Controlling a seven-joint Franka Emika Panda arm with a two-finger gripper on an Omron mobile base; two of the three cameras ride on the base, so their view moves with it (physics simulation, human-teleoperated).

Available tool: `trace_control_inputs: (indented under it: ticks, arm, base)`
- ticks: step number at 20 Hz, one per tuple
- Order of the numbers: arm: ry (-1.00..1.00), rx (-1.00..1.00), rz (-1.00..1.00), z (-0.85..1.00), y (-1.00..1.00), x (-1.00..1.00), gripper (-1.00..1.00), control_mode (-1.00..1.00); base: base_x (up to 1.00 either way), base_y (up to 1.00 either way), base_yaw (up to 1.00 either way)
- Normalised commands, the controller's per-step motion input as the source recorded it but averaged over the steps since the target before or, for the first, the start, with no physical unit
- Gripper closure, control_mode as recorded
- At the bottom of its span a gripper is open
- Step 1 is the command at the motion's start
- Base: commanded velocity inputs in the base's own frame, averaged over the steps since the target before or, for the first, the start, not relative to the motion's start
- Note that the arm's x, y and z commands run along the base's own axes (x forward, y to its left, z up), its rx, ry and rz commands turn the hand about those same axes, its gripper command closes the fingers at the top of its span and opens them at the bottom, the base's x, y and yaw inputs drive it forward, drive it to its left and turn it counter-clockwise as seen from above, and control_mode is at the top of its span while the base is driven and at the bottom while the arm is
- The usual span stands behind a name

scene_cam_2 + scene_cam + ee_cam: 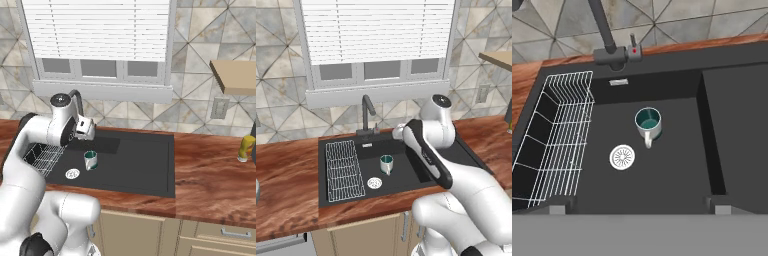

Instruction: Pick the mug and place it in the sink. Pick the bowl and place it in the open cabinet and then close the cabinet.

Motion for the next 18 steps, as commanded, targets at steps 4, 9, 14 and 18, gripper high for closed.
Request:
trace_control_inputs:
  ticks: [4, 9, 14, 18]
  arm:
    - [-0.01, 0.00, 0.00, 0.28, 0.00, -0.29, -1.00, -1.00]
    - [0.10, 0.00, 0.00, 0.01, 0.00, -0.30, -1.00, -1.00]
    - [0.20, 0.00, 0.00, 0.13, 0.00, -0.19, -1.00, -1.00]
    - [0.12, 0.00, 0.00, 0.20, 0.00, -0.22, -1.00, -1.00]
  base:
    - [0.00, 0.00, 0.00]
    - [0.00, 0.00, 0.00]
    - [0.00, 0.00, 0.00]
    - [0.00, 0.00, 0.00]
